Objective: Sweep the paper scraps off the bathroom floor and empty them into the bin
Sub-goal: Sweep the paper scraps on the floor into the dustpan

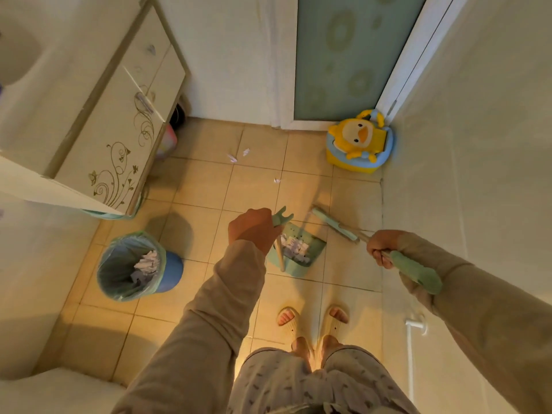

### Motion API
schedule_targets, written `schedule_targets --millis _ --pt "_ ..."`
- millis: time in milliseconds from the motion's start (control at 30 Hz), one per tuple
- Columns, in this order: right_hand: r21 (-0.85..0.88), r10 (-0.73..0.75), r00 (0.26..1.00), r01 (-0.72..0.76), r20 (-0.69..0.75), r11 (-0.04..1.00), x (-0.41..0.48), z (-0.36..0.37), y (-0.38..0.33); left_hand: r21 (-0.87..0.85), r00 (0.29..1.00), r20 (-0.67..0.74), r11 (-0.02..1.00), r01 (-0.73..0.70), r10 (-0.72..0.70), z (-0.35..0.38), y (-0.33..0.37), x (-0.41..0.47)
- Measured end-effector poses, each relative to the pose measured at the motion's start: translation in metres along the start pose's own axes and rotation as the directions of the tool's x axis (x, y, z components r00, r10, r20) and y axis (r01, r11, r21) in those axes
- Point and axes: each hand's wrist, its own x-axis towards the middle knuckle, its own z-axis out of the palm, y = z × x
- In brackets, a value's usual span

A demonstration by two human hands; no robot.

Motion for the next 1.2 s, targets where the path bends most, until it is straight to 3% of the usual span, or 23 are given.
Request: schedule_targets --millis 133,200,300,533,800,1100,1167,1200 --pt "-0.357 0.049 0.998 -0.064 -0.05 0.932 0.006 0.019 0.004 0.004 0.999 -0.029 1.0 -0.022 0.022 -0.004 0.005 0.007" --pt "-0.418 0.105 0.994 -0.099 -0.009 0.903 0.009 0.021 0.011 0.014 0.999 -0.03 0.999 -0.03 0.031 -0.006 0.008 0.011" --pt "-0.367 0.144 0.988 -0.112 0.06 0.923 0.0 0.004 0.025 0.018 0.998 -0.034 0.999 -0.047 0.047 -0.007 0.008 0.012" --pt "-0.299 0.121 0.992 -0.105 0.036 0.948 -0.04 -0.054 0.018 0.005 0.997 -0.049 0.998 -0.055 0.055 -0.007 0.007 0.008" --pt "-0.189 0.078 0.996 -0.084 -0.035 0.978 -0.032 -0.04 0.013 0.007 0.997 -0.052 0.999 -0.054 0.054 -0.006 0.009 0.008" --pt "-0.51 0.028 0.999 -0.036 -0.022 0.86 0.002 0.039 0.022 0.031 0.997 -0.051 0.998 -0.052 0.054 -0.001 0.008 0.005" --pt "-0.411 0.077 0.996 -0.049 0.052 0.91 -0.002 0.03 0.037 0.03 0.997 -0.053 0.998 -0.057 0.058 0.0 0.011 0.005" --pt "-0.239 0.107 0.99 -0.083 0.087 0.968 -0.005 0.019 0.046 0.027 0.997 -0.052 0.998 -0.06 0.061 -0.001 0.012 0.005"
